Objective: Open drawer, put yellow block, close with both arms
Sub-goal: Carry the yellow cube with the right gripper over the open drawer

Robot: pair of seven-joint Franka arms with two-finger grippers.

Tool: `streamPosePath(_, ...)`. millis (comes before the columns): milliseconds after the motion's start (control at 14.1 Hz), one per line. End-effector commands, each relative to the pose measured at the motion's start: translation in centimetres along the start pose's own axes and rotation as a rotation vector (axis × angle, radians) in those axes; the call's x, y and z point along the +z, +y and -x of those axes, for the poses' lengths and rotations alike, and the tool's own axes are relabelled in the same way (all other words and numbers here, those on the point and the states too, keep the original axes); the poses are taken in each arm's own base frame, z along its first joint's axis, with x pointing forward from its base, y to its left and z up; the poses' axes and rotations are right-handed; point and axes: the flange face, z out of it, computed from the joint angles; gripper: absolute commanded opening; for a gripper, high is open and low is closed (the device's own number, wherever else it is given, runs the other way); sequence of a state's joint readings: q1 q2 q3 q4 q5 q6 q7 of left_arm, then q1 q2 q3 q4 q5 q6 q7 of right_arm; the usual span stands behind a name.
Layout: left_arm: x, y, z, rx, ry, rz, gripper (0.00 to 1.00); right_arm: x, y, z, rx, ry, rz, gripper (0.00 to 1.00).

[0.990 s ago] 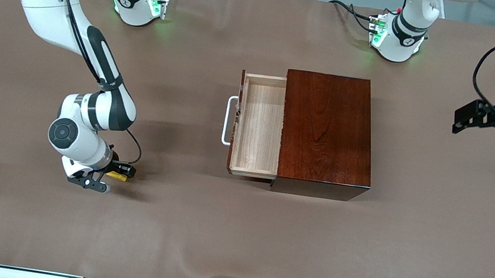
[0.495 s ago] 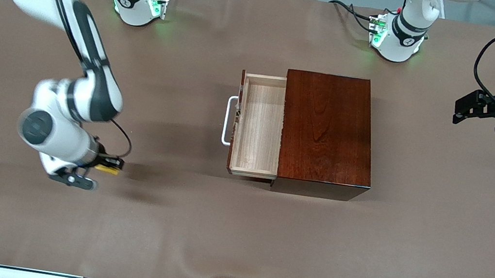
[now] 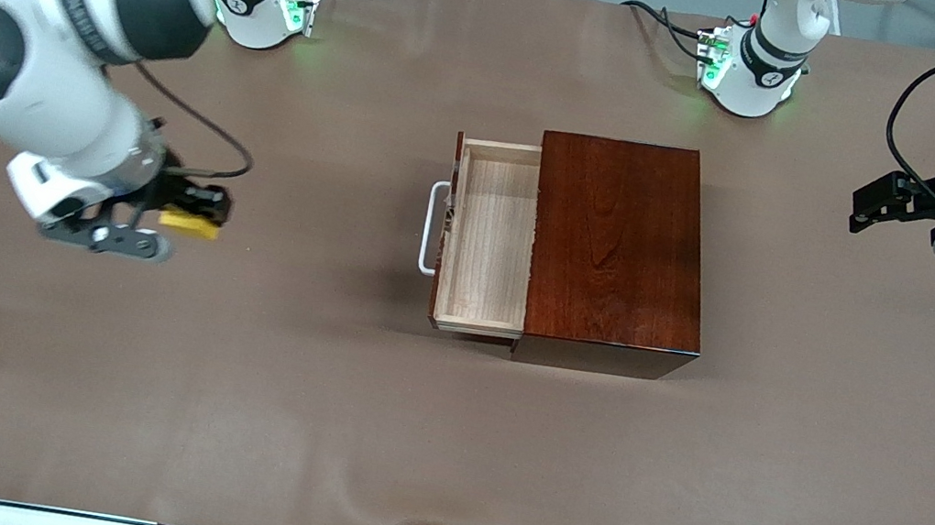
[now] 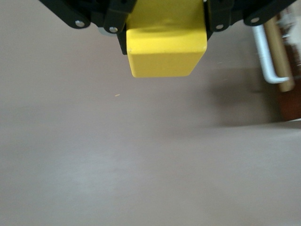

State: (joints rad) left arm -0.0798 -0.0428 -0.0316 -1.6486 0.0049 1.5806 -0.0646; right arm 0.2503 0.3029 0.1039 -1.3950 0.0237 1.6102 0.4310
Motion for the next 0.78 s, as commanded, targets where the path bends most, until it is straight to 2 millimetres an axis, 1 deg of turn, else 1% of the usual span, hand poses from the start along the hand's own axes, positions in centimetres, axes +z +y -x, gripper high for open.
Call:
streamPosePath(0, -0.6, 0.1, 0.2, 0.008, -0.004, 0.005, 1.00, -0.1, -7.8, 2.8, 0.024, -0.006, -0.036, 0.00)
streamPosePath(71, -0.4, 0.0, 0.0, 0.007, -0.007, 0.003, 1.00, -0.7, -11.9, 4.6, 0.021, 0.024, -0.052, 0.00)
streamPosePath(141, -0.4, 0.0, 0.0, 0.007, -0.006, 0.003, 1.00, 0.1, -15.4, 5.6, 0.034, 0.041, -0.069, 0.00)
streamPosePath(212, -0.7, 0.0, -0.1, 0.007, 0.000, 0.004, 1.00, 0.7, -17.5, 5.9, 0.054, 0.065, -0.097, 0.00)
streamPosePath(354, -0.9, 0.0, -0.1, 0.007, 0.006, 0.004, 1.00, 2.6, -21.9, 7.4, 0.054, 0.094, -0.133, 0.00)
streamPosePath(424, -1.1, 0.0, -0.2, 0.007, 0.014, 0.005, 1.00, 4.0, -23.2, 7.3, 0.067, 0.102, -0.151, 0.00)
streamPosePath(495, -0.8, -0.2, -0.6, 0.002, 0.011, 0.005, 1.00, 5.9, -24.5, 7.1, 0.062, 0.107, -0.162, 0.00)
streamPosePath(566, -1.2, -0.3, -0.9, -0.001, 0.020, 0.006, 1.00, 8.1, -25.5, 6.7, 0.060, 0.106, -0.166, 0.00)
streamPosePath(636, -1.1, -0.3, -1.0, -0.013, 0.018, 0.012, 1.00, 10.3, -26.4, 6.4, 0.058, 0.102, -0.167, 0.00)
streamPosePath(707, -0.5, -0.3, -1.4, -0.016, 0.007, 0.016, 1.00, 11.8, -27.2, 6.4, 0.050, 0.105, -0.169, 0.00)
